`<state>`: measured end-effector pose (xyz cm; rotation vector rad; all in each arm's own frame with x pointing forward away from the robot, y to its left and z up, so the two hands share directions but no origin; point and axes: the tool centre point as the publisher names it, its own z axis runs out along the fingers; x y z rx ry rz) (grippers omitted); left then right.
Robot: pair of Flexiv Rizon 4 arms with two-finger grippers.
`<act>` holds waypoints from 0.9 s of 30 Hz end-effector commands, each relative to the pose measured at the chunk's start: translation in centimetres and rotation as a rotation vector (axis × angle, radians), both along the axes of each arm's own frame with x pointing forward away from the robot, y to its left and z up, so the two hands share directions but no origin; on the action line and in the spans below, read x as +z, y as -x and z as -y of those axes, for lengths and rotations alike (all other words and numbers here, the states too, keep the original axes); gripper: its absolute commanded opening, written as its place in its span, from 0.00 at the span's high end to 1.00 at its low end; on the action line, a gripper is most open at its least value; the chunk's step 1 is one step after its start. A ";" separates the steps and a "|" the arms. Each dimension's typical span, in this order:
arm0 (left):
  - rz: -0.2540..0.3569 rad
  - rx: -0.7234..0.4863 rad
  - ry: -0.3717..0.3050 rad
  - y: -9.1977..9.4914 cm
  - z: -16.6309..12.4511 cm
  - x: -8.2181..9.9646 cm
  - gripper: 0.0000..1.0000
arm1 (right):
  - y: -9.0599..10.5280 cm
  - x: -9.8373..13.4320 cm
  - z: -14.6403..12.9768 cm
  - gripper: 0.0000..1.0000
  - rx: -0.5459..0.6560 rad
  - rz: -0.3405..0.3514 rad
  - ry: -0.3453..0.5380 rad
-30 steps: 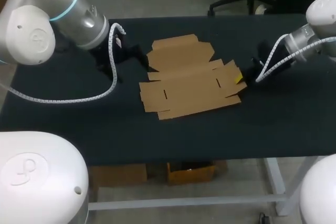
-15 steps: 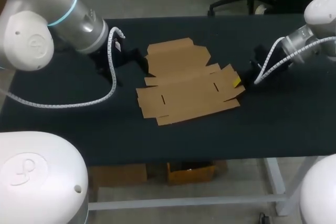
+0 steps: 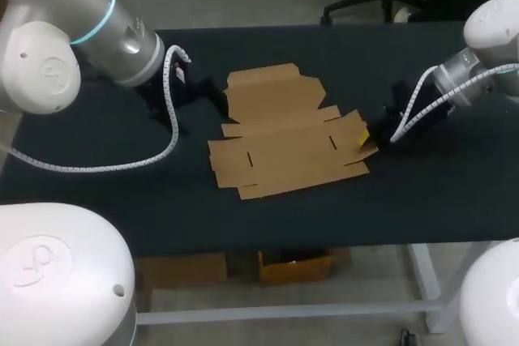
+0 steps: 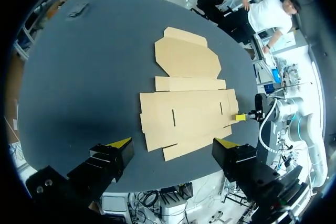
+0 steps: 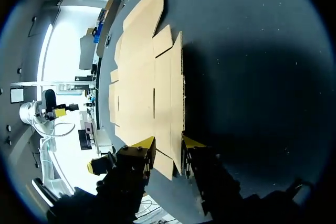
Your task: Assemble the packaging by folding the flat box into shape, placing the metal phone stand inside, and closing the box properly
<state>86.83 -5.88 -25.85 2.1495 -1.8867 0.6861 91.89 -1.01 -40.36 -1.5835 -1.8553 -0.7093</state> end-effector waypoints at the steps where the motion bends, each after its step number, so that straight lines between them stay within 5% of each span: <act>1: 0.001 0.000 0.000 0.1 0.0 -0.1 0.00 | 1.3 0.6 0.8 0.02 -0.046 0.025 0.031; 11: 0.011 -0.002 0.000 0.3 0.0 0.2 0.00 | 1.1 3.3 3.1 0.10 -0.078 0.069 0.088; 27: -0.010 -0.010 0.049 1.1 -0.8 -0.1 0.00 | -3.8 3.7 4.0 0.24 -0.064 0.081 0.051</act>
